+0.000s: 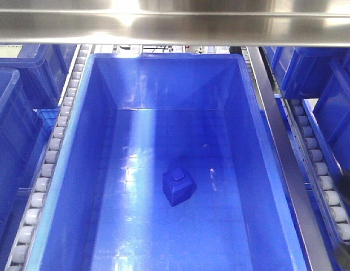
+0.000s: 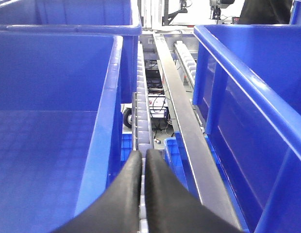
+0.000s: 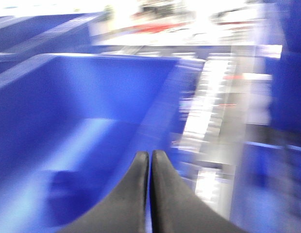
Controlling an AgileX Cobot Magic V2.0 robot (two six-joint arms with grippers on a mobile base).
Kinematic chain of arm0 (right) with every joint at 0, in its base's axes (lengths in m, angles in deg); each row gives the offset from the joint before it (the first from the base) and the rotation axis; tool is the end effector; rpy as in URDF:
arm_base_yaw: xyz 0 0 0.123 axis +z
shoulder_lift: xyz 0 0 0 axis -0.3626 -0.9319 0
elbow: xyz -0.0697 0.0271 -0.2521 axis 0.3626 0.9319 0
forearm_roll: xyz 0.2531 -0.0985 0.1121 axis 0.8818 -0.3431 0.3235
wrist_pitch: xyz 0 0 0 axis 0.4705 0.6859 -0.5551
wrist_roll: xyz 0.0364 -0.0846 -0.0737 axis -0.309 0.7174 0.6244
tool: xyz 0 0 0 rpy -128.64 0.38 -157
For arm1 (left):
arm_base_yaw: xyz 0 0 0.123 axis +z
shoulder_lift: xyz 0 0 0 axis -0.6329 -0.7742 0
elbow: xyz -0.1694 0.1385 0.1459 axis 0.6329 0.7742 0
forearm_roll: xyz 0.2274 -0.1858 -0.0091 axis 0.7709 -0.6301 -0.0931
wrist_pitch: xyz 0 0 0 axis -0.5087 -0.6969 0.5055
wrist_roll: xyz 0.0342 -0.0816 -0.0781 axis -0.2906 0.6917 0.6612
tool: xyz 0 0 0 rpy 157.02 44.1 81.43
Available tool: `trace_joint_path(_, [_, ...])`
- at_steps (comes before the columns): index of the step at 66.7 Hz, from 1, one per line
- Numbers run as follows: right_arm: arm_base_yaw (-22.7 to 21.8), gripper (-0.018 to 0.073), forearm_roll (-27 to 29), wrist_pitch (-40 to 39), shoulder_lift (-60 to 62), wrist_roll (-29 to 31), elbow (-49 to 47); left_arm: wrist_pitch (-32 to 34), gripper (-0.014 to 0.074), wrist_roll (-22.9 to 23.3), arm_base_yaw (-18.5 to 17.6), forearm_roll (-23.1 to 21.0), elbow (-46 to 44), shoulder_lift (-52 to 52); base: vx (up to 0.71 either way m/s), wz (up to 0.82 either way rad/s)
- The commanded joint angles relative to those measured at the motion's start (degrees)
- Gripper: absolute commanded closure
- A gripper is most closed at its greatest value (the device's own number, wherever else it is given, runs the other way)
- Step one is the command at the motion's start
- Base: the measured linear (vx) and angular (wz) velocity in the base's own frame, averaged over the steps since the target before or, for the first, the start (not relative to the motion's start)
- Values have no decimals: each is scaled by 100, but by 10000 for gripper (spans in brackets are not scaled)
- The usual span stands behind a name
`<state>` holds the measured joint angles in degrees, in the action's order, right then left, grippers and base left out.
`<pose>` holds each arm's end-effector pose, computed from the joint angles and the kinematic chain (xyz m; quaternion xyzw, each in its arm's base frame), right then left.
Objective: Pour parts from conveyor to right shelf
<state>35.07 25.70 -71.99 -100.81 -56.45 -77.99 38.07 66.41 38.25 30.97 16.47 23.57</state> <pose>0.1728 0.0426 0.2345 -0.0753 0.7245 0.0948 0.6786 0.1513 -0.0025 0.1881 -0.0043 0.7313 -0.0156 0.6818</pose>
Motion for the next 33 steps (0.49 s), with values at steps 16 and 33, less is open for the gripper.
trace_joint_path(16, [-1346, 568, 93, -463, 1425, 12, 1005, 449, 602, 49, -42, -45, -112, -102, 0, 0])
trace_joint_path(33, [-1336, 568, 93, 139, 2027, 12, 1205, 449, 602, 49, -42, -45, -112, -93, 0, 0])
